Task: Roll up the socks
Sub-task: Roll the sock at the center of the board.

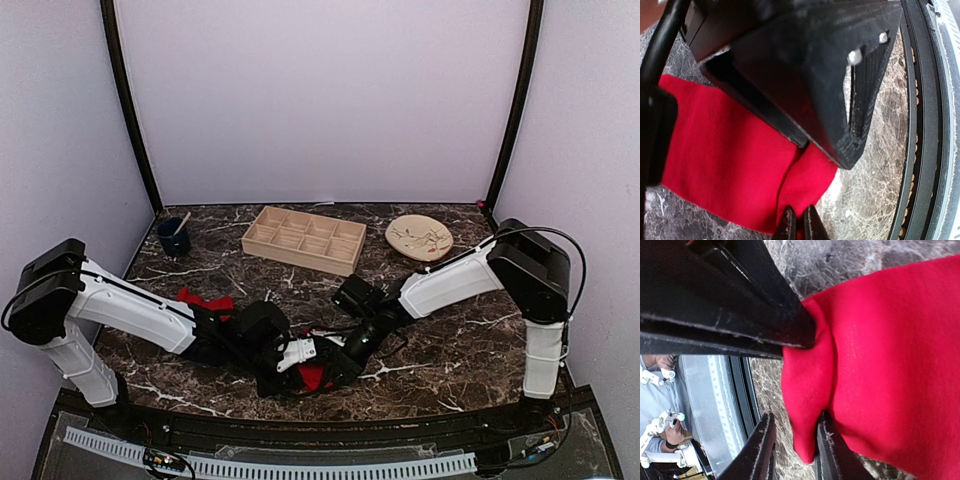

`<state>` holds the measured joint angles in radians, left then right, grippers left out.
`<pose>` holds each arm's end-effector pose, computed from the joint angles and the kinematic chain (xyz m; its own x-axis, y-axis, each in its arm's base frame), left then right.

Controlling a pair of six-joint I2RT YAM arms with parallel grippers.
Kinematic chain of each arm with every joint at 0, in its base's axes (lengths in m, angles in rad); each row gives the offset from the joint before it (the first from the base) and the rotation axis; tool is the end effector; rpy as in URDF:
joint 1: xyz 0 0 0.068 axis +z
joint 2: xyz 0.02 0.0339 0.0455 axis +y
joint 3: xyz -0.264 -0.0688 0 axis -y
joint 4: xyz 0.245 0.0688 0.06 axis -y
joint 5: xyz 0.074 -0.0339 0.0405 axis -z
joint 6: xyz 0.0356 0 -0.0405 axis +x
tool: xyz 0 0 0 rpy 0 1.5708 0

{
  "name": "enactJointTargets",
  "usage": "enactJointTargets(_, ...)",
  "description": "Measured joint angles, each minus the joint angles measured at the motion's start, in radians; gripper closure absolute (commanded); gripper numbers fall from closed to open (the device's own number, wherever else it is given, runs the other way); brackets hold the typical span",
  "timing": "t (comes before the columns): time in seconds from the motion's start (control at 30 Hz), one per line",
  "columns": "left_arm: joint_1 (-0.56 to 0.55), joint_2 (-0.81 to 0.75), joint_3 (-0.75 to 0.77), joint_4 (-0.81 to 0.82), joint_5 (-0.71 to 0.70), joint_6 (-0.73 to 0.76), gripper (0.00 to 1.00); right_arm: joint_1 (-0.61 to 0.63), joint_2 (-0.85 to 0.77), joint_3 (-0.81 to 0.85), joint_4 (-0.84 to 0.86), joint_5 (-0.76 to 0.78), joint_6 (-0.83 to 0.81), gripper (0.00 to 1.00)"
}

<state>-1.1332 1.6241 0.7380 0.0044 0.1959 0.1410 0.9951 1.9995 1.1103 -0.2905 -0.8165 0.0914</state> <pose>0.1229 -0.2790 0.1412 -0.1916 0.7348 -0.6506 0.9775 0.2023 -0.0594 0.1787 0.3230 0.1102 -0.5674 -0.7595 -0.3181 -0.6767 0.2100 0.7057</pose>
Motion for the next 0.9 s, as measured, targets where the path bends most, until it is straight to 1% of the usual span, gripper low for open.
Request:
enactJointTargets(0.27,0.058,0.021,0.007,0.004,0.104,-0.006,1.0,-0.046,-0.053,-0.091,0.093,0.002,0.06,0.7)
enactJointTargets(0.53,0.095,0.076,0.066,-0.043,0.209,-0.003,1.0,-0.079,-0.097,-0.151,0.149,0.026,0.118,0.7)
enactJointTargets(0.67,0.113,0.103,0.097,-0.069,0.26,-0.003,1.0,-0.082,-0.119,-0.171,0.168,0.062,0.132,0.69)
enactJointTargets(0.9,0.158,0.125,0.118,-0.108,0.34,-0.003,1.0,-0.085,-0.182,-0.228,0.21,0.168,0.146,0.69)
